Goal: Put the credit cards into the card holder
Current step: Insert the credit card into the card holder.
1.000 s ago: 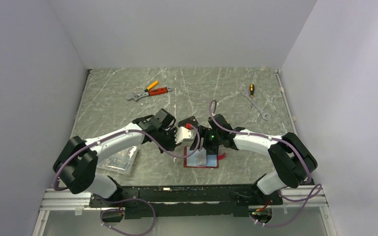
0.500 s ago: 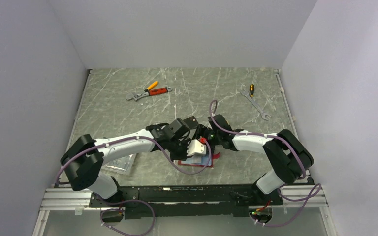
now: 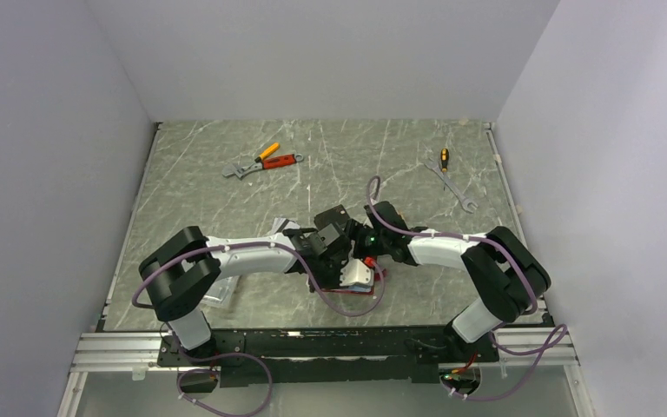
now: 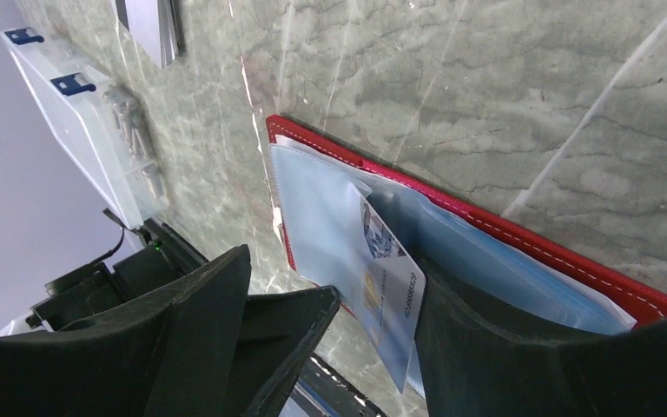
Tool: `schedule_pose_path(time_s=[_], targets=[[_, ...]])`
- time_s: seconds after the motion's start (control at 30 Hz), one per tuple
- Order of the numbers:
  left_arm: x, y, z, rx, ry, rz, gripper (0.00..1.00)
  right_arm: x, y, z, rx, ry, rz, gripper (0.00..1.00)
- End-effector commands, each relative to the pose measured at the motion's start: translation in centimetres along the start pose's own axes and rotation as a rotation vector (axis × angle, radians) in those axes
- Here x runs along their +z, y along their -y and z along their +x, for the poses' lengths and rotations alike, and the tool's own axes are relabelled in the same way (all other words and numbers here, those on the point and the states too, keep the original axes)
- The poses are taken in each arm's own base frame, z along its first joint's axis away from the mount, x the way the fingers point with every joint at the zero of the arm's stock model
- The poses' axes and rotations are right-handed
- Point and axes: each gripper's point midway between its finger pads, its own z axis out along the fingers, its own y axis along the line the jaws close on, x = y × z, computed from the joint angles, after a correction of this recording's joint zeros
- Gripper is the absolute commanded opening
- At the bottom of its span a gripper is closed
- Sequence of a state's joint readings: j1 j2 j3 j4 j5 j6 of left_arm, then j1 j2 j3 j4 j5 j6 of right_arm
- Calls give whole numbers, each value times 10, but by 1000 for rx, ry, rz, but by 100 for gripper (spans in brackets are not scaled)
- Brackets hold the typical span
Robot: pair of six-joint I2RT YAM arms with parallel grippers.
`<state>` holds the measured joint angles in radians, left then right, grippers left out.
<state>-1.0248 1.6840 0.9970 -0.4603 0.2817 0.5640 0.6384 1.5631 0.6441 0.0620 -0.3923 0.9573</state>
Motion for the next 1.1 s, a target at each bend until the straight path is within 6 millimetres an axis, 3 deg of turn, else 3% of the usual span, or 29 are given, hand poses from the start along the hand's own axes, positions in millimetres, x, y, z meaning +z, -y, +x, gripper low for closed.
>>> schedule_pose_path(time_s=[0.0,0.37,1.07], targets=[[4,-8,13,-4,-50,-54,0,0,53,17,-1,-44,210,70],[8,2,26,-38,-106,-6,0,-25,52,13,-81,-105,305,75],[0,21,43,-62,-103,6,0,-51,25,25,-60,-208,144,76]])
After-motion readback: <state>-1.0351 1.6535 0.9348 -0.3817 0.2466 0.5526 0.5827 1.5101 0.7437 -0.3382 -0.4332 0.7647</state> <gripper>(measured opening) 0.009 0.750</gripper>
